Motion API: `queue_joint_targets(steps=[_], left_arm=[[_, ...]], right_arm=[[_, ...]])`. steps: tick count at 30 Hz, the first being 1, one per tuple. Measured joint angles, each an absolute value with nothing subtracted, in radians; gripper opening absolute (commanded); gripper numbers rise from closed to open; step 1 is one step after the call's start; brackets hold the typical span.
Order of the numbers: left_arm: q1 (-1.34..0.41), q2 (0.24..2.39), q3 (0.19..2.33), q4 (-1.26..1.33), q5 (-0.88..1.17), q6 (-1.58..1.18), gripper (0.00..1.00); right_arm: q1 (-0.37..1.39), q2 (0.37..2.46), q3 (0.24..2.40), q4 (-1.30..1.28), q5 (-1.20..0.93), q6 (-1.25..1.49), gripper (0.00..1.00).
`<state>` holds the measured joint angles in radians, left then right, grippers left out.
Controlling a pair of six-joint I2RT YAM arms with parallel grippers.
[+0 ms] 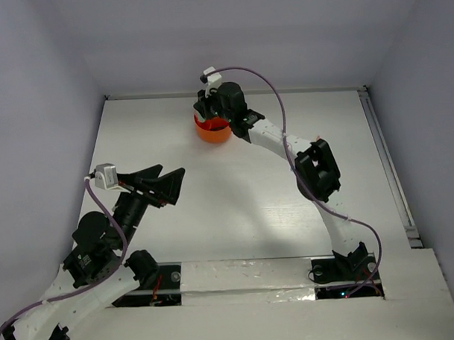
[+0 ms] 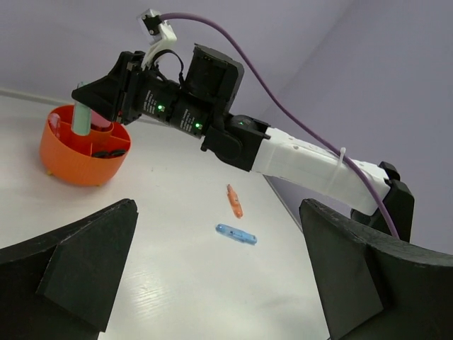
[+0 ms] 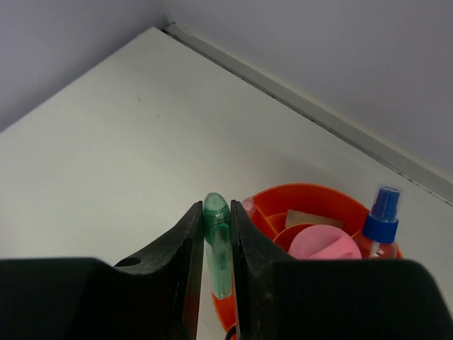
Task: Sort the stationery into containers
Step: Place the pen in the storage box.
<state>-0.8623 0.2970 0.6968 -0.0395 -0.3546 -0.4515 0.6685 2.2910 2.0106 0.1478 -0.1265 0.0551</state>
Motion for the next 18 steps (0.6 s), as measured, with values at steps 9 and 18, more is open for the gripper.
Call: queue_joint_targets(steps=[9,18], left_arm=[[-0.862,0.287,0.696,-0.065,-0.374,-0.445,0.99],[-0.862,0.283,0.692,-0.064,-0.379,-0.446,0.99]], right_arm=[[0.669,2.364,2.061,0.112,-0.078,-0.06,0.16],[0.669,2.365,2.057,0.123,-0.111,-0.048,0.69]])
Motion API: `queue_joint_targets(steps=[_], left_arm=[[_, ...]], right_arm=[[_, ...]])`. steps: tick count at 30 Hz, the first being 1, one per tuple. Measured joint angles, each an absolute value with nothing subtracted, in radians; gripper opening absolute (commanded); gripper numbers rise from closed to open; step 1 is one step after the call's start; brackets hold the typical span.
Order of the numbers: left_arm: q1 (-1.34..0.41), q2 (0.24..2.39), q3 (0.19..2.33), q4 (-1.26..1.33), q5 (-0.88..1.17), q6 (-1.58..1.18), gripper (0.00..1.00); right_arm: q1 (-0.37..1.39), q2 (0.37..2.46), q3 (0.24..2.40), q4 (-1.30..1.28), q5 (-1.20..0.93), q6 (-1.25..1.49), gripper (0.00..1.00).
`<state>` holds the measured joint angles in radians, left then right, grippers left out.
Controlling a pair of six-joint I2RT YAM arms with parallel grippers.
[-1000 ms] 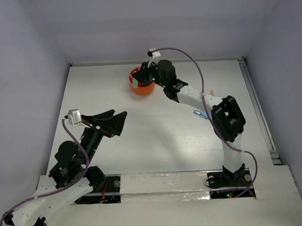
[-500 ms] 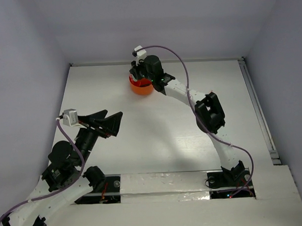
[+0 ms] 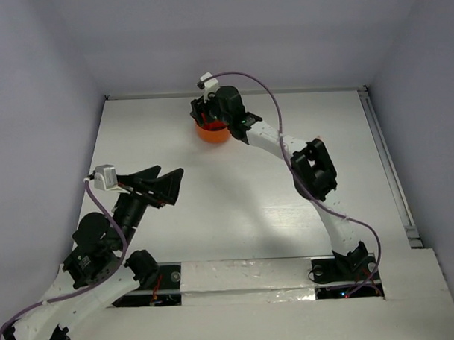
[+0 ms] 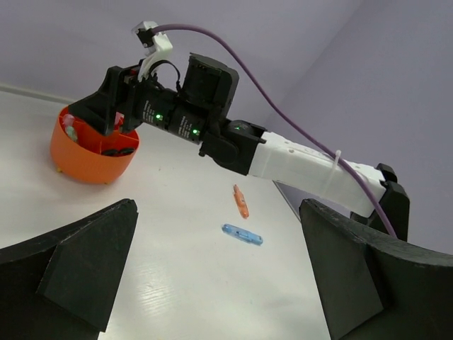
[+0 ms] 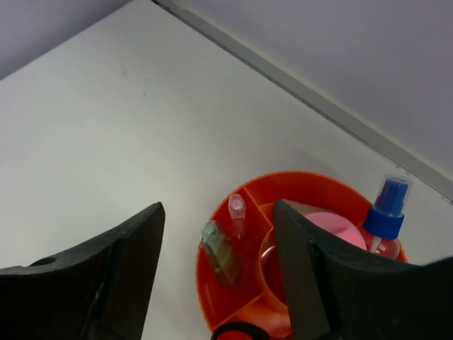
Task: Sort the stationery into containers
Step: Place the pen in the storage box, then pick up the pen from the center of the board.
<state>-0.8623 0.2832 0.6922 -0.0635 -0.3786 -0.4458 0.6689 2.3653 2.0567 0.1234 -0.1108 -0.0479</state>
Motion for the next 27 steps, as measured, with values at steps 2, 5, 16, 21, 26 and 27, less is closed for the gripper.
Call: queue_joint_targets(steps=[2,5,16,21,26,27], left_arm=[[-0.862,0.285,0.686,-0.057,-0.378,-0.446,0.99],[-0.862,0.305,0.686,-0.051,-0.369,-0.446,0.99],[-0.862,0.392,0.624,0.087,-0.258,-0.462,0.99],[-0.862,0.53,0.583,0.209,-0.15,-0.48,0.99],[-0.862,0.684,0.53,0.311,-0.028,-0.509,0.99],[-0.862,0.71,0.519,0.322,-0.009,-0.515,0.99]], right_arm=[[0.669,2.335,2.027,0.127,-0.126,-0.036,0.69],[0.669,2.246,1.948,0.133,-0.141,0.0,0.63],[0.557,1.448,1.236,0.115,0.124,0.212,0.09],[0.218,1.371,1.001,0.0,0.179,0.351,0.51],[0.008,1.484,0.902,-0.136,0.172,0.406,0.65],[0.006,1.505,0.9,-0.155,0.166,0.412,0.65]])
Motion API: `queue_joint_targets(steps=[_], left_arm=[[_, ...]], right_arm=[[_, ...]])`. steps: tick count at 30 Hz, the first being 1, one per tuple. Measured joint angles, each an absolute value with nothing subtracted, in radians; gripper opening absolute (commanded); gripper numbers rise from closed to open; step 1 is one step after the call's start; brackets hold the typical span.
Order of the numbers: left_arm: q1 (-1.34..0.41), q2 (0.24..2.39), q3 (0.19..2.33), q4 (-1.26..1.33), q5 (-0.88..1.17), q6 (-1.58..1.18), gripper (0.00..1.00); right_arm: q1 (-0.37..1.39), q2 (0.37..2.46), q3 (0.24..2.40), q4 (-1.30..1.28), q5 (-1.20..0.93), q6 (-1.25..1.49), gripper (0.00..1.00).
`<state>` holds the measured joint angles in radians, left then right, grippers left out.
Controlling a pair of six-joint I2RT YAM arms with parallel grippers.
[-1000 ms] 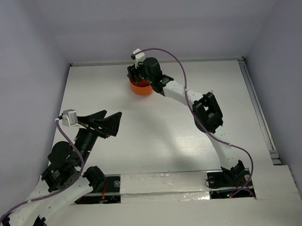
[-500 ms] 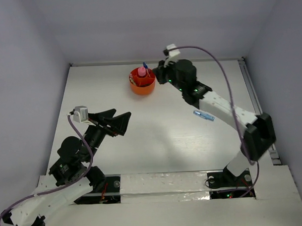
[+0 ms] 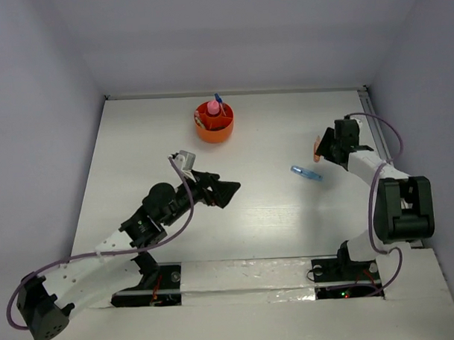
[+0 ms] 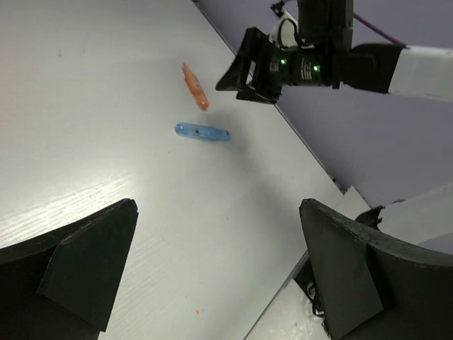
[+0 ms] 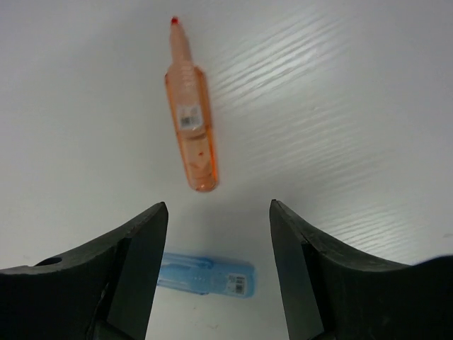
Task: Sort the stationery into containers
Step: Pick up the pen from the center of the board.
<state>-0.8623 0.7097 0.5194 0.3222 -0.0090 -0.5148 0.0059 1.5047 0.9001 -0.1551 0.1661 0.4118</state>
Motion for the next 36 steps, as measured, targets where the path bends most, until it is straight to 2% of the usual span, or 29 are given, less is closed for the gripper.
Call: queue_joint_targets(steps=[12,17,20,23,25,29,32,36], left_arm=[[-0.862,0.728,0.452,0.432,0.053,-0.545,0.99],[-0.862,0.747,0.447,0.468,0.06,-0.548,0.99],[-0.862,0.772,0.447,0.482,0.069,-0.548,0.99],[-0.862,0.788,0.447,0.484,0.076,-0.548,0.99],[-0.862,0.793,0.447,0.488,0.08,-0.548,0.99],[-0.862,0.794,0.447,0.492,0.079,-0.548,0.99],[-0.862,0.794,0.447,0.496,0.08,-0.548,0.99],[-0.862,0.794,0.445,0.499,0.08,-0.548,0.99]], right_arm=[[0.021,1.679,0.954,-0.217,0.117,0.395,0.62],[0.021,1.743,1.023,-0.245,0.128,0.379,0.54],[0.021,1.773,1.056,-0.257,0.131,0.369,0.53],[0.021,1.785,1.069,-0.265,0.131,0.361,0.46],[0.021,1.793,1.081,-0.277,0.131,0.358,0.45],[0.026,1.805,1.099,-0.292,0.136,0.349,0.35],[0.038,1.813,1.112,-0.305,0.151,0.341,0.21],[0.053,1.814,1.116,-0.307,0.167,0.333,0.14]])
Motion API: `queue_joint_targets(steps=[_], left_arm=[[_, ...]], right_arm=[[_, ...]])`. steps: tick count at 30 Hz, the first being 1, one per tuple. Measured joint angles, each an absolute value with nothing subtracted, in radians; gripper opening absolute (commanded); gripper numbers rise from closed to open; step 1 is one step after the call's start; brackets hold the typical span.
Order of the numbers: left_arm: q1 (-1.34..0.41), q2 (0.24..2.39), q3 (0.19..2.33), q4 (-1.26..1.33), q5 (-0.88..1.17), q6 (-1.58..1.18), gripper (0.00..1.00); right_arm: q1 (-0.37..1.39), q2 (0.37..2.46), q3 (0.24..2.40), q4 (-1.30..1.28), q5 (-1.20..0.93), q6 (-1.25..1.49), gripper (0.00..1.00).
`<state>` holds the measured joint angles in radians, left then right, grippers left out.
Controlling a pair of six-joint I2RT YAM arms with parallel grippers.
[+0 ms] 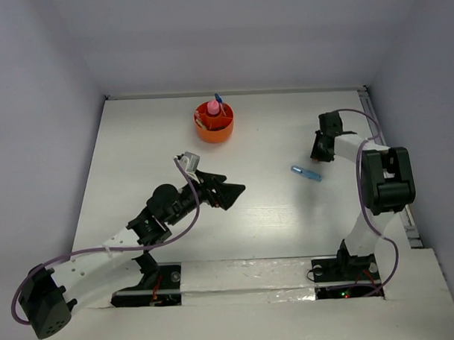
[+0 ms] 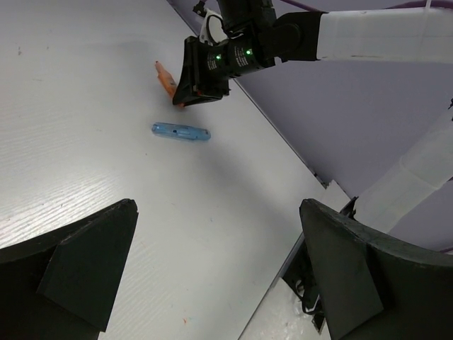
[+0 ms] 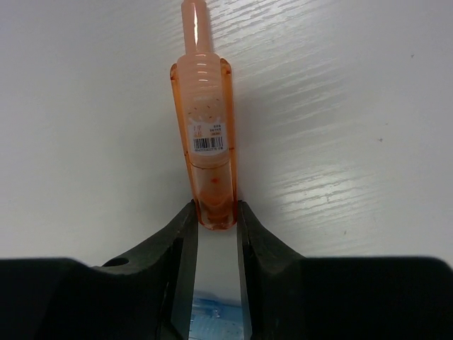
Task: Sort the stationery into containers
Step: Pick up the pen from the center of the board.
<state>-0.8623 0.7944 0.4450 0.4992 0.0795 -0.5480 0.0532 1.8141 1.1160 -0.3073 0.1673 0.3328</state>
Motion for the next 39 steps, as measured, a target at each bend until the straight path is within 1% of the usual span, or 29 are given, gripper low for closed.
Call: queue_joint_targets(steps=[4,6,10,15,18,20,23,29,35,36,37,38,39], left_arm=[[-0.862,0.802,0.439,0.509,0.079,-0.548,0.99],[-0.862,0.815,0.437,0.517,0.079,-0.549,0.99],[-0.862,0.852,0.437,0.526,0.078,-0.549,0.99],[-0.862,0.873,0.437,0.499,0.048,-0.527,0.99],[-0.862,0.873,0.437,0.484,0.006,-0.494,0.99],[-0.862,0.873,0.437,0.472,-0.027,-0.472,0.99],[-0.862,0.873,0.437,0.459,-0.09,-0.441,0.99],[-0.862,0.895,0.437,0.497,-0.141,-0.43,0.99],[-0.862,0.963,0.44,0.566,-0.154,-0.416,0.9],[-0.862,0.975,0.44,0.579,-0.154,-0.409,0.86],[-0.862,0.991,0.44,0.597,-0.154,-0.402,0.8],[-0.862,1.005,0.44,0.614,-0.155,-0.395,0.7],[-0.862,1.019,0.44,0.637,-0.155,-0.39,0.68]], right_arm=[[0.067,1.803,1.12,-0.317,0.17,0.327,0.12],[0.08,1.77,1.12,-0.332,0.168,0.321,0.1],[0.144,1.628,1.12,-0.344,0.117,0.318,0.1],[0.262,1.427,1.111,-0.323,-0.139,0.351,0.1],[0.307,1.34,1.045,-0.262,-0.371,0.403,0.09],[0.323,1.299,0.994,-0.263,-0.488,0.434,0.09],[0.329,1.27,0.969,-0.292,-0.576,0.466,0.08],[0.337,1.228,0.968,-0.31,-0.735,0.521,0.07],[0.355,1.194,0.969,-0.334,-0.787,0.529,0.07],[0.355,1.192,0.971,-0.337,-0.794,0.529,0.07],[0.355,1.192,0.975,-0.344,-0.801,0.529,0.07],[0.355,1.192,0.979,-0.35,-0.806,0.53,0.07],[0.355,1.192,0.984,-0.356,-0.812,0.531,0.07]])
